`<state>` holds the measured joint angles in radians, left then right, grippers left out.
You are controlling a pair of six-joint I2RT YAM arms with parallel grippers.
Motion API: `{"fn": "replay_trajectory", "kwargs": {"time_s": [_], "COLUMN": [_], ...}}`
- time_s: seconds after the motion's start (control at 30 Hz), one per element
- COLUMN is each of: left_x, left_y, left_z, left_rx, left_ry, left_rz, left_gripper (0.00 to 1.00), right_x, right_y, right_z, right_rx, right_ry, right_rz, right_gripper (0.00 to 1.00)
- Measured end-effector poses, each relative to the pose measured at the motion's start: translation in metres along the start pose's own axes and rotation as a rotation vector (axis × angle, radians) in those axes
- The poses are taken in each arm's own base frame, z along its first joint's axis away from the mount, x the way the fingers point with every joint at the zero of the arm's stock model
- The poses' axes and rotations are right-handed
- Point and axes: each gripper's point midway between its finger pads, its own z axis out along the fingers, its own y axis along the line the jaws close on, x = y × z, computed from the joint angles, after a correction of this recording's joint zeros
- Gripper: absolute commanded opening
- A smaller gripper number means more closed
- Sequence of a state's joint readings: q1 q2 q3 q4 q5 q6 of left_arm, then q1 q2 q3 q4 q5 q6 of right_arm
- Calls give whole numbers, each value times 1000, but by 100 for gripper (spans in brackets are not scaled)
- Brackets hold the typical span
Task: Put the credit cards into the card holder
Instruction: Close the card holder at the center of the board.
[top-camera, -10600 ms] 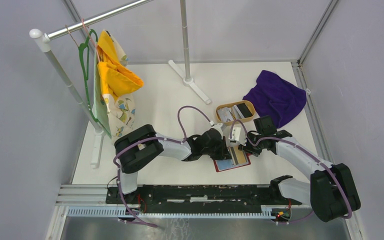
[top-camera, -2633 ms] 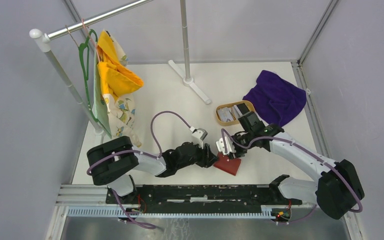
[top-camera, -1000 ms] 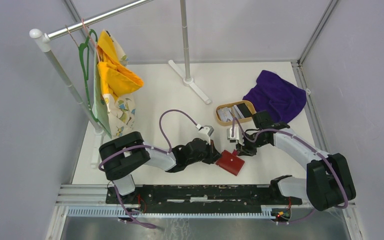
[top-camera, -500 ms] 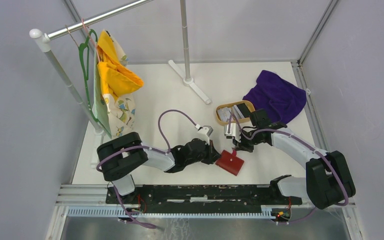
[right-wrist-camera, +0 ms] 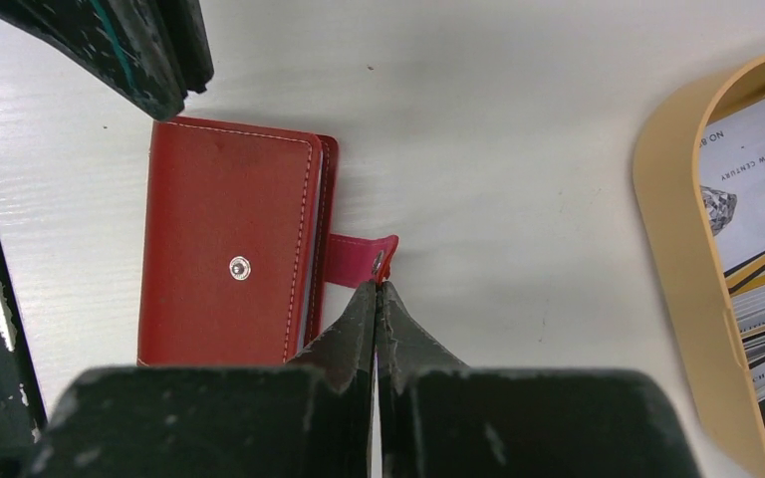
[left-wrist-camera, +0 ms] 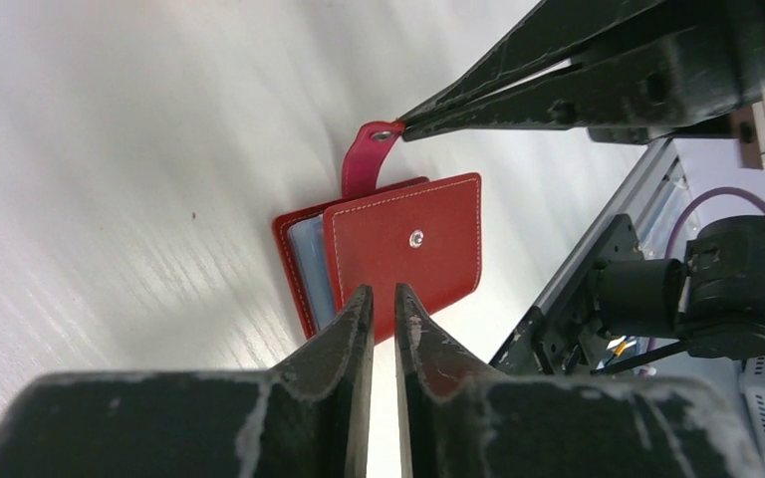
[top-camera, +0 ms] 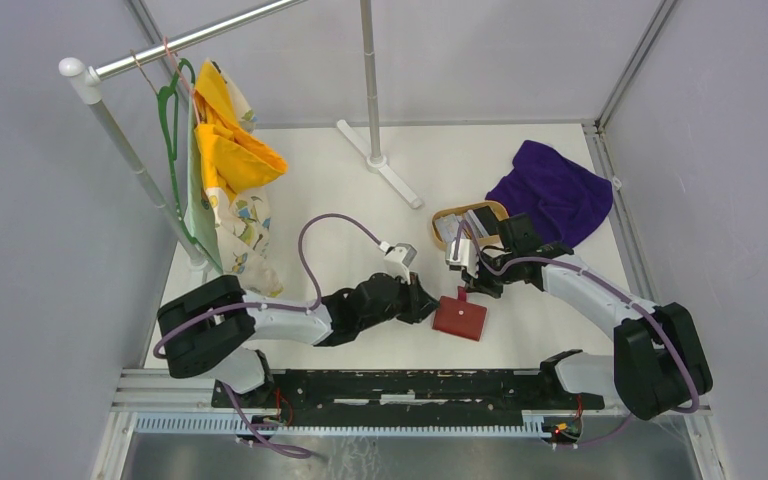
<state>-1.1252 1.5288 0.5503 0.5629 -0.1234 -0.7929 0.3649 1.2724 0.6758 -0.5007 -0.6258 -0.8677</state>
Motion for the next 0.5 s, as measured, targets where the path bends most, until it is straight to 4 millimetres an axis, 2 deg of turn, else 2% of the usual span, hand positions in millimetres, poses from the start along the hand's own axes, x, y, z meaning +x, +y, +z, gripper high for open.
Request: {"fn": "replay_trajectory", "kwargs": {"time_s": [0.23,0.37,0.5], "left_x": [-9,-2,14], "left_y": [-10,-18,-17], "left_z": [-7,-5,7], "left_rx": [31,77,95], "left_ry": [-17,17,69], "left_rz": [-3,-4,-1], "left_gripper": [14,10,9], "right_x": [-1,-1,0], "right_y": [-1,-1,-1], "right_z": [0,0,1], "right_rx": [4,4,3], "right_ry": [-2,-2,-1], "right_rz": [-1,-1,-1], "right_gripper": [0,0,0]}}
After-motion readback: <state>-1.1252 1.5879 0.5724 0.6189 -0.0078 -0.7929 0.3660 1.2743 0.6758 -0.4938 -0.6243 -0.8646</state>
